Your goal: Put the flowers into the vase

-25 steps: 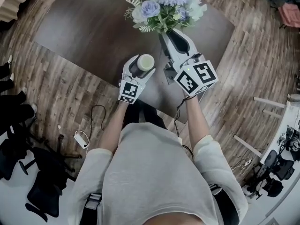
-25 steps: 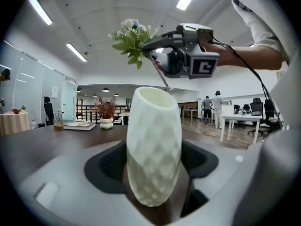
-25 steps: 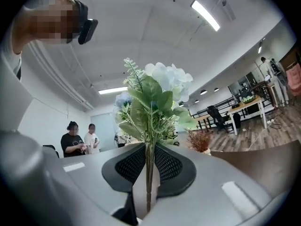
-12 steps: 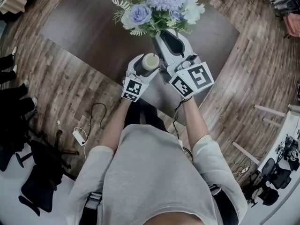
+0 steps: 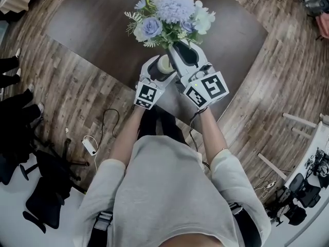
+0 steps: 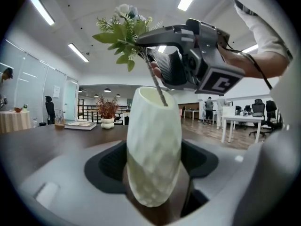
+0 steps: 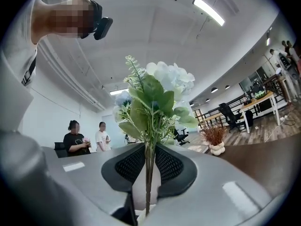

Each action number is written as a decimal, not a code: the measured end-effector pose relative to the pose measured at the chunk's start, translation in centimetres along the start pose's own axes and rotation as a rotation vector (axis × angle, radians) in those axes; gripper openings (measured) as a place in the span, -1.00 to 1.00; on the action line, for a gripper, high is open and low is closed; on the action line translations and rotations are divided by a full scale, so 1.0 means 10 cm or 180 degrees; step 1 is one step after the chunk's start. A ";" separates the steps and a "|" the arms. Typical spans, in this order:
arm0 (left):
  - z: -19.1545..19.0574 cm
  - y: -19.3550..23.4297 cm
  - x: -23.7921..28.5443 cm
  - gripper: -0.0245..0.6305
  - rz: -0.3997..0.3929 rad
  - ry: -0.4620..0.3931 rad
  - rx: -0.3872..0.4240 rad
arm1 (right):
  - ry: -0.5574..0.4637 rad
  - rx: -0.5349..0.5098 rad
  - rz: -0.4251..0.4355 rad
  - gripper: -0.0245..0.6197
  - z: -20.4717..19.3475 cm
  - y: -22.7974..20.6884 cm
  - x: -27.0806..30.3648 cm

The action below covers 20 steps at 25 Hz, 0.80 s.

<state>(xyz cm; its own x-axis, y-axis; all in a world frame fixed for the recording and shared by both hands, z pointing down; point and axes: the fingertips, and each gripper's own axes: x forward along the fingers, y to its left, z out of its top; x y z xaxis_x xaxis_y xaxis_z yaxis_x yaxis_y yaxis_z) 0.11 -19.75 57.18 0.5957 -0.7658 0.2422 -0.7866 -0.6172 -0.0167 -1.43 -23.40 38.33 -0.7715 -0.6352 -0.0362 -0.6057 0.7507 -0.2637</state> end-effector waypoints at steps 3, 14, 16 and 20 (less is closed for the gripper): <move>0.00 -0.01 -0.01 0.14 0.0002 0.0004 0.0002 | 0.0063 -0.0016 -0.0015 -0.71 -0.18 -0.02 -0.06; -0.01 -0.01 -0.04 0.13 0.0009 0.0019 0.0010 | 0.0203 -0.0226 -0.0215 -0.66 -0.54 -0.01 -0.28; 0.00 0.05 -0.02 0.13 0.0008 0.0029 0.0006 | 0.0272 -0.0275 -0.0263 -0.65 -0.59 -0.03 -0.26; 0.00 0.07 -0.02 0.13 0.0003 0.0044 -0.0001 | 0.0448 -0.0433 -0.0350 -0.62 -0.76 -0.03 -0.31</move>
<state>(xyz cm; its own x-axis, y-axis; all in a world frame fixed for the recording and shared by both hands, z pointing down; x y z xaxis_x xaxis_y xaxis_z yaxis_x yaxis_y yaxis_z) -0.54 -20.05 57.10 0.5926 -0.7638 0.2557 -0.7873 -0.6164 -0.0167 -0.30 -20.29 45.84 -0.7131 -0.6902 0.1230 -0.7011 0.7019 -0.1258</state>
